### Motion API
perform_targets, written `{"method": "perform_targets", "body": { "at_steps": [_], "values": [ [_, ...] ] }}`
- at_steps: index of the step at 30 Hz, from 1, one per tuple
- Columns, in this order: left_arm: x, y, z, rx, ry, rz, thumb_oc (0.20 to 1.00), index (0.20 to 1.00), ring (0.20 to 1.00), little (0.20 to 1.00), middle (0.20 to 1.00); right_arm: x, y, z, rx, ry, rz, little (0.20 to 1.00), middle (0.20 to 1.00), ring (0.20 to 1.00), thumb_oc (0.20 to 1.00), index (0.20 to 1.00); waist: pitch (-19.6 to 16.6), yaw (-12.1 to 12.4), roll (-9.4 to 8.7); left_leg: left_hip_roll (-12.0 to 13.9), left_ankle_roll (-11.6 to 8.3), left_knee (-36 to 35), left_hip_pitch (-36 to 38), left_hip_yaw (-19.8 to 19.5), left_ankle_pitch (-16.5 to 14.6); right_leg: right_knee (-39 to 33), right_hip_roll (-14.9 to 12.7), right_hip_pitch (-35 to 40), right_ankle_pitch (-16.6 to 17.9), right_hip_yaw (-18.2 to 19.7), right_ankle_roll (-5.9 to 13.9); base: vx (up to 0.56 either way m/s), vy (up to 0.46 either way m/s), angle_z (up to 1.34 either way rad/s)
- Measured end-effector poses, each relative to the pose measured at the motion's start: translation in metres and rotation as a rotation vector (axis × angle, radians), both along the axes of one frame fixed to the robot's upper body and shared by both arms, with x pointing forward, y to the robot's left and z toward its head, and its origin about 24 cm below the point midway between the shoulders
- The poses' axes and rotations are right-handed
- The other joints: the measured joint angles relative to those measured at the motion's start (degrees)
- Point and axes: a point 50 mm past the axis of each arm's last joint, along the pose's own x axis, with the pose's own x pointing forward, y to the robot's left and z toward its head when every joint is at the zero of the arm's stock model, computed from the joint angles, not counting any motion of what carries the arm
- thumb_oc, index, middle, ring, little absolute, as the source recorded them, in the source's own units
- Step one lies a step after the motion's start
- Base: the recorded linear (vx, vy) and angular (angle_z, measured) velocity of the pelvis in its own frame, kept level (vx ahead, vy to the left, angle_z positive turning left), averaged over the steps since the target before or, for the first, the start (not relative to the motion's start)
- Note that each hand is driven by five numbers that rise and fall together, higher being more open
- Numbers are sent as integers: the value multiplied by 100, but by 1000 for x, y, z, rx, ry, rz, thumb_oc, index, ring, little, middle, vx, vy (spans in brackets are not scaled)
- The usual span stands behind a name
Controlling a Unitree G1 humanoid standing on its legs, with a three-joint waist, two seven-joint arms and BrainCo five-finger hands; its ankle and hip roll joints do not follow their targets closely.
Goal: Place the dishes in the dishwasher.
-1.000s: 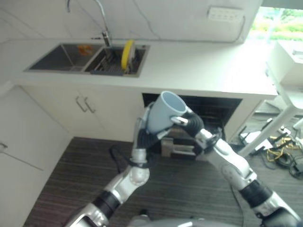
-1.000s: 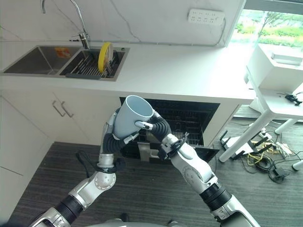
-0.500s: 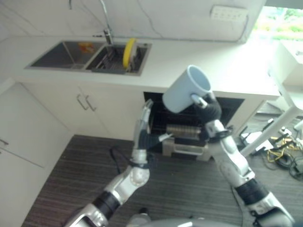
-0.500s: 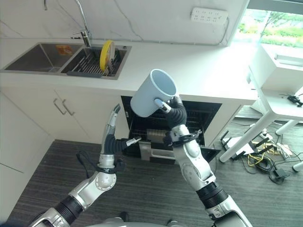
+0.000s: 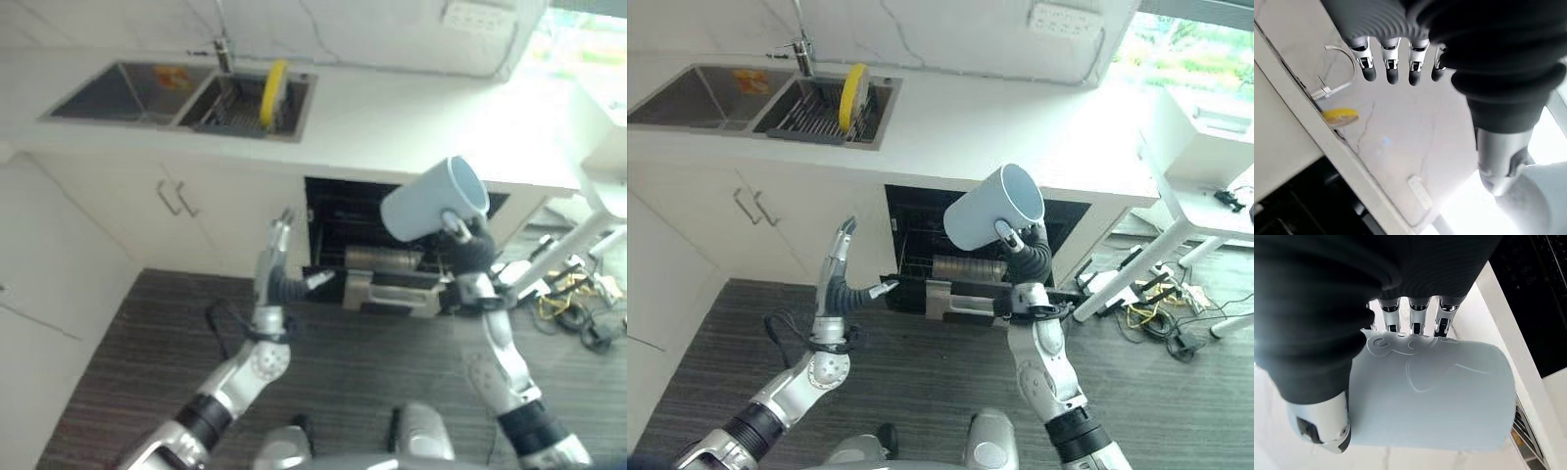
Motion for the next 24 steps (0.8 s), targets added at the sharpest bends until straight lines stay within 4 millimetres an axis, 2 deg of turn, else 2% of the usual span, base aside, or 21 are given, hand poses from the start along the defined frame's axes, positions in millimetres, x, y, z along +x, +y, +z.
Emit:
{"method": "perform_targets", "body": {
  "at_steps": [1,2,3,4,5,7,8,9,10,11,12,13,15,17,18,20,21,23,24],
  "values": [
    [1,5,0,9,6,14,1000,1000,1000,1000,1000,1,-1,-1,14,9,3,200,200,200,200,200,-25,16,-61,-30,-18,42,-12,74,-53,-1014,-53,91,135,-8,58,146,-455,-24],
    [0,6,-4,18,24,14,1000,1000,1000,1000,1000,1,0,-1,15,7,5,200,200,200,200,200,-28,-56,-46,-30,-52,90,-4,73,-101,-1221,-98,90,288,8,91,133,-418,-24],
    [-3,7,-9,28,48,11,1000,1000,1000,1000,1000,4,-1,-1,19,7,22,200,200,200,200,200,-49,-78,-5,49,-144,157,15,150,-143,-1054,-1,114,406,58,-49,126,-421,-17],
    [-10,8,-16,30,81,14,1000,1000,1000,1000,1000,6,-3,-2,25,12,28,200,200,200,200,200,-194,-63,31,218,-271,239,34,156,-203,-936,247,251,436,-1,-151,122,-363,-17],
    [-13,10,-22,27,103,26,1000,1000,1000,1000,1000,10,-5,-1,13,9,31,200,200,200,200,200,-291,-74,19,314,-438,316,30,123,-206,-1047,403,417,727,-32,-349,140,-412,-8],
    [-15,9,-25,19,115,30,1000,1000,1000,1000,1000,18,-10,2,-8,17,24,200,200,200,200,200,-324,-68,289,627,-558,475,-46,50,-131,-987,800,445,598,-125,-583,104,-273,6],
    [-14,12,-26,20,119,40,1000,1000,1000,1000,1000,19,-12,2,-16,28,23,200,200,200,200,200,-327,-68,282,746,-643,1099,-344,-16,-54,-903,844,475,432,-215,-713,99,-119,7],
    [-16,14,-29,19,131,49,1000,1000,1000,1000,1000,19,-12,0,-15,35,21,200,200,200,200,200,-322,-24,268,881,-642,2013,-746,-173,142,-982,868,597,268,-217,-840,133,-2,5],
    [-20,14,-31,13,141,47,1000,1000,1000,1000,1000,19,-12,-2,-17,43,24,200,200,200,200,200,-318,-9,263,973,-649,2468,-1017,-328,213,-1133,895,772,265,-244,-912,239,229,6],
    [-22,12,-31,2,135,28,1000,1000,1000,1000,1000,18,-12,-3,-19,44,22,200,200,200,200,200,-374,-76,345,1014,-693,1746,-986,-378,194,-1380,970,969,312,-376,-856,206,260,4],
    [-21,11,-29,-6,123,13,1000,1000,1000,1000,1000,17,-11,-4,-27,45,23,200,200,200,200,200,-440,-79,453,1164,-865,759,-949,-383,335,-1488,1077,990,314,-386,-834,144,326,12],
    [-18,9,-26,-9,113,3,1000,1000,1000,1000,1000,17,-12,-3,-40,43,17,200,200,200,200,200,-449,-139,525,1284,-1006,80,-877,-380,454,-1550,1151,991,329,-431,-863,17,219,-1],
    [-13,3,-23,-13,101,-27,1000,1000,1000,1000,1000,15,-8,-6,-62,58,28,200,200,200,200,200,-437,-222,556,1411,-997,-298,-872,-271,555,-1614,1145,996,427,-477,-986,10,260,-2],
    [-6,-5,-16,-12,73,-70,1000,1000,1000,1000,1000,15,-8,0,-62,39,17,200,200,200,200,200,-407,-375,581,1326,-1019,-575,-690,4,578,-1632,1074,957,432,-496,-968,79,216,5],
    [-3,-9,-14,-4,64,-95,1000,1000,1000,1000,1000,14,-10,0,-61,35,8,200,200,200,200,200,-376,-409,629,1177,-1011,-704,-508,82,603,-1622,1057,938,428,-463,-909,134,141,-1],
    [-4,-14,-14,-15,68,-106,1000,1000,1000,1000,1000,10,-17,-3,-75,41,-10,200,200,200,200,200,-281,-498,954,948,-804,-892,13,127,769,-1602,1150,944,401,-443,-682,106,96,2],
    [-2,-13,-14,-8,69,-101,1000,1000,1000,1000,1000,7,-19,-9,-57,61,-26,200,200,200,200,200,-159,-512,849,854,-819,-915,24,199,733,-1482,1015,908,353,-478,-585,46,58,8],
    [-2,-6,-16,16,80,-84,1000,1000,1000,1000,1000,1,-15,-17,-40,87,-15,200,200,200,200,200,-18,-412,607,601,-722,-913,-26,208,683,-1308,721,757,292,-413,-430,6,13,6],
    [-2,-3,-17,31,84,-78,1000,1000,1000,1000,1000,1,-13,-18,-41,85,-4,200,200,200,200,200,-1,-358,557,483,-633,-913,-85,202,656,-1285,592,691,303,-403,-336,10,18,11]
  ]
}}
